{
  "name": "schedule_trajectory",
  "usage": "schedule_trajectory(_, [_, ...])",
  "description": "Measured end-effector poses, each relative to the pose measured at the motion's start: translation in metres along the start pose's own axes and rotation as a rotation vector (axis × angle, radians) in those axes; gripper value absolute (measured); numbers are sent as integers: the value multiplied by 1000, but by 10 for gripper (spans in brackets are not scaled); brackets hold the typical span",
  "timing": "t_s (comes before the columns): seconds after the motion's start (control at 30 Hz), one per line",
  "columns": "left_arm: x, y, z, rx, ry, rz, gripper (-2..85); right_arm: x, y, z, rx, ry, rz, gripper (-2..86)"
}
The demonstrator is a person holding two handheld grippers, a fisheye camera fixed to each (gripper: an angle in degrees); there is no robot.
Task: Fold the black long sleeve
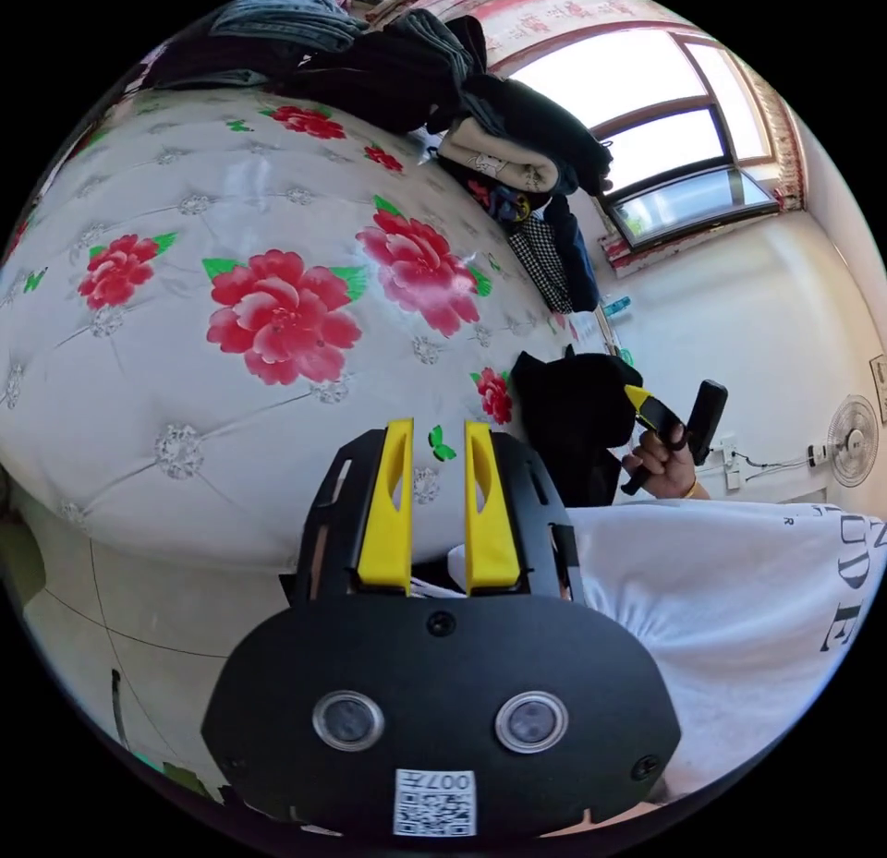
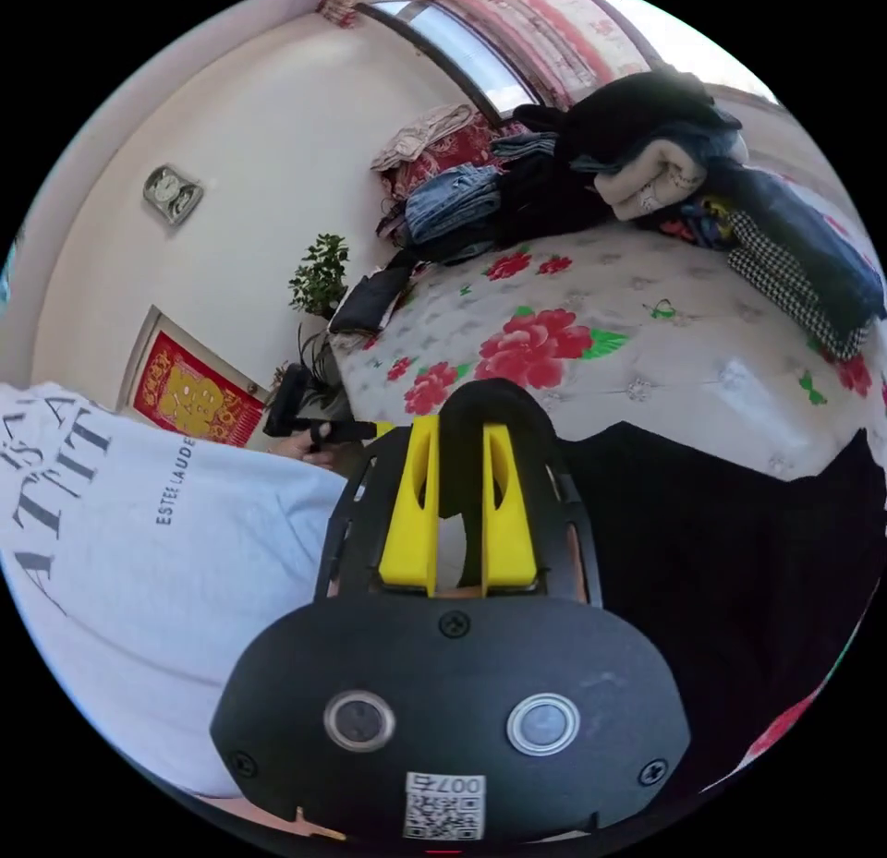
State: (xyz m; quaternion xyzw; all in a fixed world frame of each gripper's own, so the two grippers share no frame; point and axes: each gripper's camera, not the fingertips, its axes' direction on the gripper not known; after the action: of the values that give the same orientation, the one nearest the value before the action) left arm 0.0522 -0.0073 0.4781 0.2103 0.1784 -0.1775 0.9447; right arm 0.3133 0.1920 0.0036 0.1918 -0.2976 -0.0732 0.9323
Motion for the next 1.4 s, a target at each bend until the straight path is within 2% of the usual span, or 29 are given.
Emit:
schedule_trajectory(0.07, [7,1,6,-32,38,53,91,5,-8,-1,106,-239,155,62])
schedule_trajectory(0.13, [17,-3,18,-78,74,109,97,5,-17,5,162,-332,236,71])
schedule_trajectory(0.2, [29,-12,36,-138,136,151,110,-3,-29,12,161,-325,242,77])
schedule_trajectory(0.27, [36,-18,50,-184,206,177,119,-29,-48,17,143,-224,169,82])
schedule_trajectory(0.33, [43,-25,62,-214,241,206,123,-46,-64,17,198,-198,175,87])
schedule_trajectory(0.43, [50,-38,82,-265,264,229,94,-54,-82,25,311,-312,238,91])
schedule_trajectory(0.47, [47,-43,87,-280,225,205,55,-58,-87,30,301,-344,165,89])
schedule_trajectory(0.5, [41,-47,91,-301,188,149,32,-59,-89,34,263,-325,157,88])
schedule_trajectory(0.57, [28,-49,90,-331,141,59,14,-68,-83,43,110,-156,110,88])
schedule_trajectory(0.6, [21,-47,83,-317,137,38,10,-71,-77,43,93,-98,86,87])
schedule_trajectory(0.67, [14,-37,69,-292,144,19,8,-78,-54,41,25,183,35,91])
schedule_trajectory(0.77, [3,-12,40,-219,105,-63,8,-79,-43,48,-93,371,9,100])
schedule_trajectory(0.83, [2,3,24,-181,109,-100,37,-85,-46,62,-151,405,-34,106])
schedule_trajectory(0.93, [17,21,23,-227,148,-95,77,-105,-53,104,-250,446,-157,116])
schedule_trajectory(1.13, [87,22,83,-416,95,68,87,-126,-57,201,-472,548,-271,99])
schedule_trajectory(1.2, [113,18,105,-481,-19,151,55,-135,-60,202,-460,664,-288,74])
schedule_trajectory(1.23, [118,17,108,-483,-12,180,51,-140,-65,193,-464,625,-277,64])
schedule_trajectory(1.33, [127,15,108,-471,-14,148,32,-155,-76,135,-297,569,-247,39])
schedule_trajectory(1.4, [140,18,84,-392,-82,172,19,-168,-78,88,-176,612,-236,27])
